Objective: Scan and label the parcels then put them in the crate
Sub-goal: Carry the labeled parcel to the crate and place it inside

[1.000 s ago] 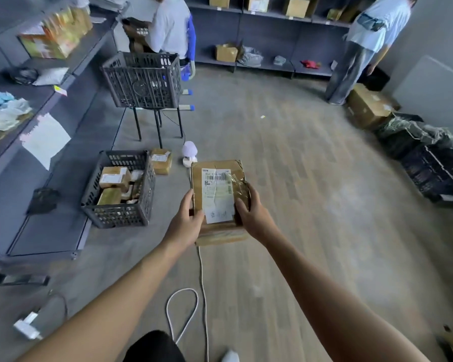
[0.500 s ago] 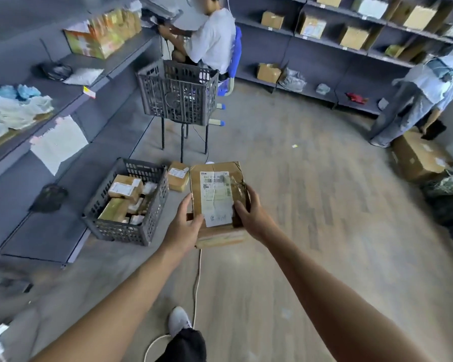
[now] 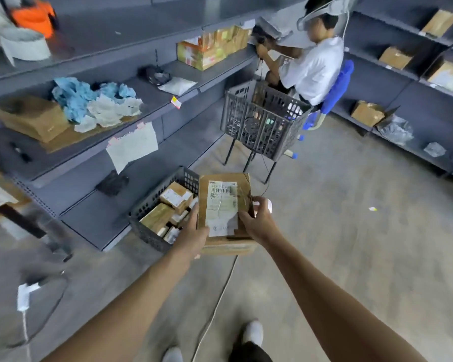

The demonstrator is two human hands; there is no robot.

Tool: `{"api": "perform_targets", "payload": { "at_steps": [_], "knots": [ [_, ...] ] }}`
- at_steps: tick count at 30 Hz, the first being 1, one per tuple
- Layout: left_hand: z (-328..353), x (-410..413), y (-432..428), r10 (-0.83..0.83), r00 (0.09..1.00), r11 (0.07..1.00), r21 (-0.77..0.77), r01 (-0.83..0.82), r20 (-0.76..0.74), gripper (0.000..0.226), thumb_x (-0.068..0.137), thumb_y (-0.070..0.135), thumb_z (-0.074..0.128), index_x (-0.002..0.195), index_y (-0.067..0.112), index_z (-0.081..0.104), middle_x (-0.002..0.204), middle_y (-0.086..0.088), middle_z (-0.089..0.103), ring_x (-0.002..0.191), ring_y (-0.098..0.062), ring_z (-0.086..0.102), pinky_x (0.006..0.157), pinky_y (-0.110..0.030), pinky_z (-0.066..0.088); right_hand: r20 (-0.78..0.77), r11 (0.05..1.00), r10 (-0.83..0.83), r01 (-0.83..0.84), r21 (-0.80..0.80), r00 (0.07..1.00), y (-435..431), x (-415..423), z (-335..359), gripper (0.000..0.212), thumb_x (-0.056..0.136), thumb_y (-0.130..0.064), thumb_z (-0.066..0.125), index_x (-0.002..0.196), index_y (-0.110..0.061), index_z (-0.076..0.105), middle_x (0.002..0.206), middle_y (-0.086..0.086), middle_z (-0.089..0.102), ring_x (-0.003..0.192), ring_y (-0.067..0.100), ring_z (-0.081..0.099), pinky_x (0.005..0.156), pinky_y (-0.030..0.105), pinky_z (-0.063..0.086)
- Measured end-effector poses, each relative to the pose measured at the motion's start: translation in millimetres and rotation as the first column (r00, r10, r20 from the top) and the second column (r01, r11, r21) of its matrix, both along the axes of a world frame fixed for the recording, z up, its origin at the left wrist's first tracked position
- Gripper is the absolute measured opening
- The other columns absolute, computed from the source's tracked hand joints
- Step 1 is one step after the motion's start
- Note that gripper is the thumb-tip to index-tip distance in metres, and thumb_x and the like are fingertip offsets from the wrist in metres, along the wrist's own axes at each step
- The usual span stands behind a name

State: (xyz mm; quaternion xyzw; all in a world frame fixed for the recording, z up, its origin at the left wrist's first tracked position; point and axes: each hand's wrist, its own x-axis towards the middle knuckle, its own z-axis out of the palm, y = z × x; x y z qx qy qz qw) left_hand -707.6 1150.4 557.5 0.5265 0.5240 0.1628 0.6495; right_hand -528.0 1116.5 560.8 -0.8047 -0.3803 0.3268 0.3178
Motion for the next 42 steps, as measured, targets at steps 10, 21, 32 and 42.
{"api": "perform_targets", "payload": {
  "at_steps": [10, 21, 32, 42],
  "knots": [
    [-44.7, 85.3, 107.3, 0.345, 0.938, 0.938, -0.03, -0.345, -0.002, 0.071, 0.092, 0.002, 0.046, 0.141, 0.051, 0.031, 0.139, 0.013, 0.052, 0.115, -0.019, 0.059, 0.071, -0.04, 0.06, -0.011, 0.953, 0.291, -0.291, -0.086, 0.957, 173.8, 101.2, -44.0, 0.049, 0.093, -0.046, 0.058, 0.127, -0.017, 0.039, 0.125, 0.007, 0.061, 0.11, 0.027, 0.059, 0.088, 0.034, 0.046],
    [-47.7, 117.1, 205.9, 0.581, 0.798, 0.81, 0.014, -0.587, -0.158, 0.05, 0.087, -0.007, 0.045, 0.117, 0.032, 0.055, 0.11, 0.007, 0.065, 0.1, -0.018, 0.064, 0.082, -0.048, 0.058, -0.353, 0.81, 0.492, -0.567, -0.149, 0.796, 335.6, 140.0, -67.8, 0.067, 0.08, -0.016, 0.08, 0.127, -0.031, 0.033, 0.111, -0.003, 0.058, 0.09, 0.021, 0.066, 0.059, 0.038, 0.061],
    [-193.2, 47.9, 271.9, 0.779, 0.578, 0.593, -0.016, -0.805, -0.243, 0.044, 0.066, 0.0, 0.071, 0.108, 0.01, 0.061, 0.091, -0.006, 0.067, 0.077, -0.019, 0.065, 0.055, -0.02, 0.044, -0.124, 0.743, 0.585, -0.591, -0.314, 0.801, 395.4, 76.9, -196.4, 0.072, 0.071, -0.046, 0.083, 0.124, -0.024, 0.04, 0.116, -0.001, 0.057, 0.107, 0.021, 0.06, 0.091, 0.044, 0.056],
    [-373.0, 10.3, 305.0, 0.88, 0.423, 0.407, -0.117, -0.906, -0.215, 0.027, 0.066, 0.0, 0.067, 0.092, 0.005, 0.065, 0.072, -0.006, 0.062, 0.064, -0.021, 0.058, 0.051, -0.025, 0.04, -0.033, 0.551, 0.795, -0.744, -0.377, 0.605, 425.1, 33.1, -349.6, 0.064, 0.084, -0.051, 0.07, 0.128, -0.017, 0.039, 0.118, -0.001, 0.056, 0.103, 0.019, 0.059, 0.089, 0.043, 0.052]
  ]
}}
